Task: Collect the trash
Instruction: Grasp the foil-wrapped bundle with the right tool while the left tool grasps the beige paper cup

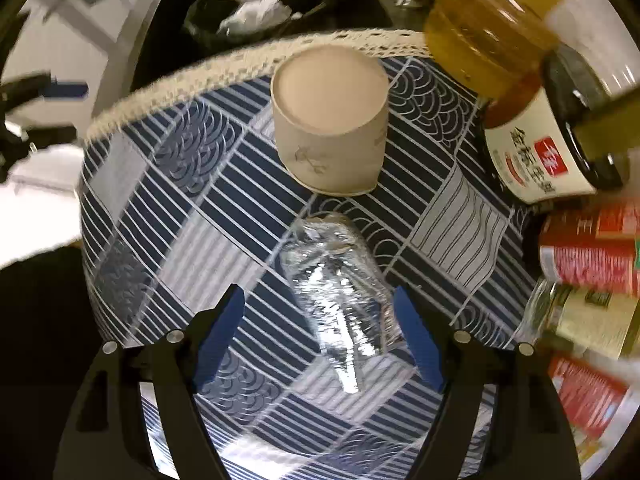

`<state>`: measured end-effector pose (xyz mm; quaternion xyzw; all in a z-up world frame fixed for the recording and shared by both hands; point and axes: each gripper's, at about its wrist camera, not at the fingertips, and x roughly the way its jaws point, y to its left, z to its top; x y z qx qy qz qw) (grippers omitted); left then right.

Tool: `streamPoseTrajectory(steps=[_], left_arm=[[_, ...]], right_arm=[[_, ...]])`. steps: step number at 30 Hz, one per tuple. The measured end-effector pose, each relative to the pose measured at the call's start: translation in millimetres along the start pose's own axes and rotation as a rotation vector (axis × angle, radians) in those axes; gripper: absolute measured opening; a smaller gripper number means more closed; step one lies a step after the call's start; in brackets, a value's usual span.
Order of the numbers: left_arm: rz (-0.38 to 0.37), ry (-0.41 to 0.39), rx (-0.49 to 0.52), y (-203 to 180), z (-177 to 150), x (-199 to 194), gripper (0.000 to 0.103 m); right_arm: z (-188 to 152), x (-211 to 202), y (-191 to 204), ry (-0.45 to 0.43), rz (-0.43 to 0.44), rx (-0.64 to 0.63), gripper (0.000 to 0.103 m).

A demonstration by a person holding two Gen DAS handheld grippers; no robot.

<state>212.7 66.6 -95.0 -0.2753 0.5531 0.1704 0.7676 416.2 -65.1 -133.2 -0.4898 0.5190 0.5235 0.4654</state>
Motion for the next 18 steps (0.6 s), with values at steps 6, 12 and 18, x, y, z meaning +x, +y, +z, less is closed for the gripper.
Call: streamPoseTrajectory(steps=[6, 12, 18], left_arm=[[0.010, 0.007, -0.027, -3, -4, 3, 0.075], [0.017, 0.020, -0.040, -6, -6, 7, 0.075], [0.022, 0.025, -0.033, -10, -3, 8, 0.075]], right_arm=[[9, 24, -6, 0.072, -0.010, -0.073, 0.079], [10, 40, -8, 0.101, 0.016, -0.101, 0.074], [11, 48, -16, 0.112, 0.036, -0.081, 0.059]])
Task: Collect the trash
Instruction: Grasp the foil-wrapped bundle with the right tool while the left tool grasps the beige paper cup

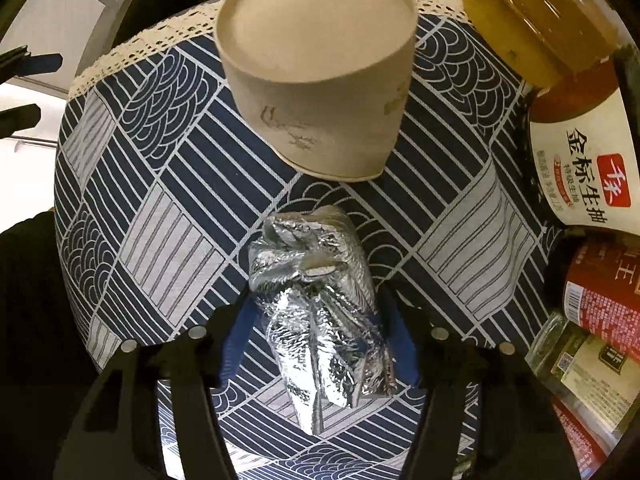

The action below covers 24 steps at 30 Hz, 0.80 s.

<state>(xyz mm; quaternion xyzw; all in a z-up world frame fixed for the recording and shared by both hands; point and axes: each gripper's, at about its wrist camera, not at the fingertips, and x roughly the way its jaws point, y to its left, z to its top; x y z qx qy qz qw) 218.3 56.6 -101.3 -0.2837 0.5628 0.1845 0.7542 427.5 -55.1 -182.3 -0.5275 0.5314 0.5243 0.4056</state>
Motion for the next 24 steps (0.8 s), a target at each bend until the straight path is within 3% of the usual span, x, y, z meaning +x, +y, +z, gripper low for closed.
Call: streamPoseTrajectory(steps=[11, 15, 17, 24], left_arm=[[-0.006, 0.000, 0.065, -12, 10, 0, 0.075], [-0.017, -0.002, 0.130, -23, 19, -2, 0.075], [-0.028, -0.010, 0.168, -29, 25, -4, 0.085], [-0.064, -0.019, 0.316, -58, 48, -5, 0.085]], right_arm=[[-8, -26, -3, -0.067, 0.048, 0.091, 0.058], [-21, -40, -6, -0.113, 0.072, 0.178, 0.058], [-31, -49, -6, -0.148, 0.088, 0.230, 0.058], [-70, -80, 19, -0.275, 0.127, 0.393, 0.058]])
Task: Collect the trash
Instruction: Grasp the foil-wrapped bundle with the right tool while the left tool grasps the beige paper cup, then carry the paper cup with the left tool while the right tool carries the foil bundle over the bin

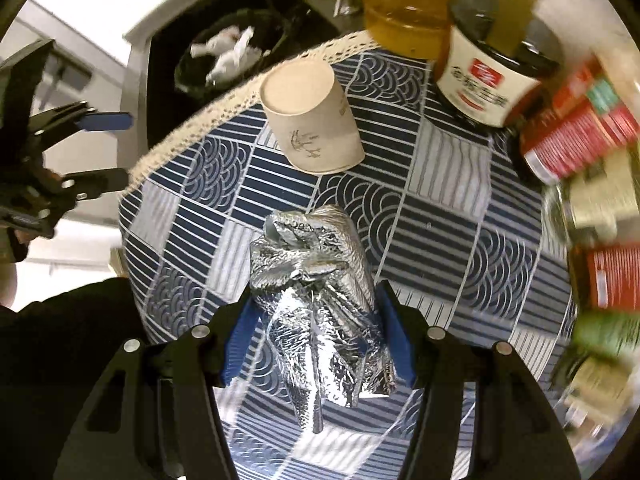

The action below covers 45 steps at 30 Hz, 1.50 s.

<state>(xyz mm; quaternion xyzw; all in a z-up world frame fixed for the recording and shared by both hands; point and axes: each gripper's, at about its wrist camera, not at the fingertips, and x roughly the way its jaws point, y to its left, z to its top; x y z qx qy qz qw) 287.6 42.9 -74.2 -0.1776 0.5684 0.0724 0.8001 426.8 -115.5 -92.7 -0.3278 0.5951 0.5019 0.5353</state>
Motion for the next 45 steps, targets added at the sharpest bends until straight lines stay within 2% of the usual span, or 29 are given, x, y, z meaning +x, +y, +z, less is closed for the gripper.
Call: streamPoseTrajectory(steps=[10, 17, 24, 28, 30, 32, 34, 45], left_arm=[[-0.032, 0.022, 0.245, -45, 46, 10, 0.085], [-0.040, 0.068, 0.365, -60, 74, 33, 0.085], [-0.017, 0.100, 0.460, -72, 102, 59, 0.085], [-0.017, 0.132, 0.496, -76, 110, 75, 0.081], [-0.024, 0.155, 0.504, -78, 113, 82, 0.069], [-0.025, 0.167, 0.512, -79, 115, 88, 0.066], [-0.024, 0.179, 0.522, -80, 115, 92, 0.056], [-0.047, 0.171, 0.526, -75, 117, 85, 0.056]], right_arm=[[-60, -18, 11, -0.120, 0.018, 0.206, 0.058], [-88, -14, 28, -0.179, 0.003, 0.341, 0.058], [-105, -10, 45, -0.226, 0.007, 0.473, 0.058], [-112, -9, 53, -0.247, 0.007, 0.532, 0.058], [-114, -8, 57, -0.255, 0.007, 0.556, 0.058], [-115, -8, 60, -0.258, 0.006, 0.572, 0.058], [-116, -7, 61, -0.263, 0.007, 0.585, 0.058], [-106, -6, 60, -0.262, 0.010, 0.583, 0.058]])
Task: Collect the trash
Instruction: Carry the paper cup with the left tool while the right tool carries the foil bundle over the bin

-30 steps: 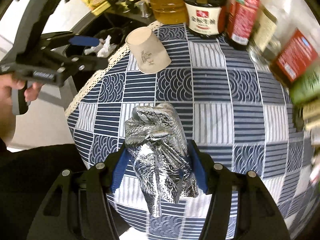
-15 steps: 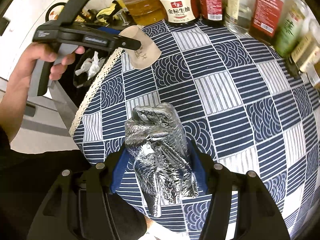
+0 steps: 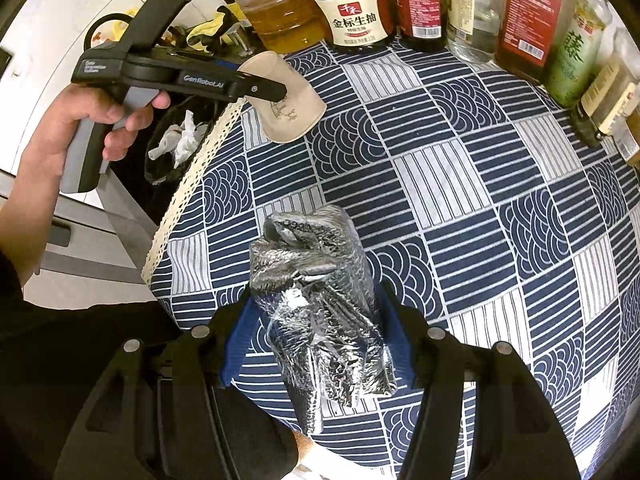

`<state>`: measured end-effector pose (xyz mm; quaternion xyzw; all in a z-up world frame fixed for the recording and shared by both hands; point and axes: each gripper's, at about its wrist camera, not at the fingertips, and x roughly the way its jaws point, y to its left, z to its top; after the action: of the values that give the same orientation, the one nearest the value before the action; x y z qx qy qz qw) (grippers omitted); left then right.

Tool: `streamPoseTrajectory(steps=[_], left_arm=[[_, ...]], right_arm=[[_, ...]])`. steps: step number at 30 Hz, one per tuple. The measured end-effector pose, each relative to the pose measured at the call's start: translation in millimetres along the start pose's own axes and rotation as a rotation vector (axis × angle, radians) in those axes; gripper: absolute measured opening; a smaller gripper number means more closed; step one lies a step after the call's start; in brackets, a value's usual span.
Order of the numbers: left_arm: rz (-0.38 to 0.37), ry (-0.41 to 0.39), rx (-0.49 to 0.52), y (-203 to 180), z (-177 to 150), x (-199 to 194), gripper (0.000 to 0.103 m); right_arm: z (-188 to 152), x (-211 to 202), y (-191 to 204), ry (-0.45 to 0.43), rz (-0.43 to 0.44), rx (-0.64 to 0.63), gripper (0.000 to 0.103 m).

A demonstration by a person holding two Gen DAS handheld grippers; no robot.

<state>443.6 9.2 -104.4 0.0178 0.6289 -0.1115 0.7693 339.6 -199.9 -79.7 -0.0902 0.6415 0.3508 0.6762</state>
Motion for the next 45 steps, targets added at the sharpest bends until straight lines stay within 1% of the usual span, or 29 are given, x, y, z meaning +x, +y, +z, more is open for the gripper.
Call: streamPoseTrajectory(steps=[6, 8, 12, 20, 26, 34, 41, 45], left_arm=[[-0.004, -0.026, -0.016, 7, -10, -17, 0.056], [-0.024, -0.031, -0.035, 14, -17, -24, 0.056], [-0.021, -0.042, -0.064, 32, -32, -36, 0.056], [-0.009, -0.063, -0.128, 68, -70, -56, 0.056], [0.008, -0.078, -0.207, 111, -104, -70, 0.056], [0.037, -0.098, -0.326, 178, -156, -86, 0.056], [0.054, -0.103, -0.399, 232, -193, -96, 0.056], [0.056, -0.103, -0.423, 259, -206, -101, 0.056]], right_arm=[[15, 7, 8, 0.016, 0.005, -0.035, 0.058], [22, 12, 13, 0.025, 0.010, -0.051, 0.058], [36, 25, 26, 0.045, 0.021, -0.087, 0.058], [71, 58, 71, 0.097, 0.046, -0.188, 0.058], [98, 85, 110, 0.129, 0.062, -0.262, 0.058], [136, 121, 169, 0.167, 0.076, -0.352, 0.058], [171, 156, 214, 0.199, 0.073, -0.384, 0.058], [192, 174, 239, 0.208, 0.070, -0.390, 0.058]])
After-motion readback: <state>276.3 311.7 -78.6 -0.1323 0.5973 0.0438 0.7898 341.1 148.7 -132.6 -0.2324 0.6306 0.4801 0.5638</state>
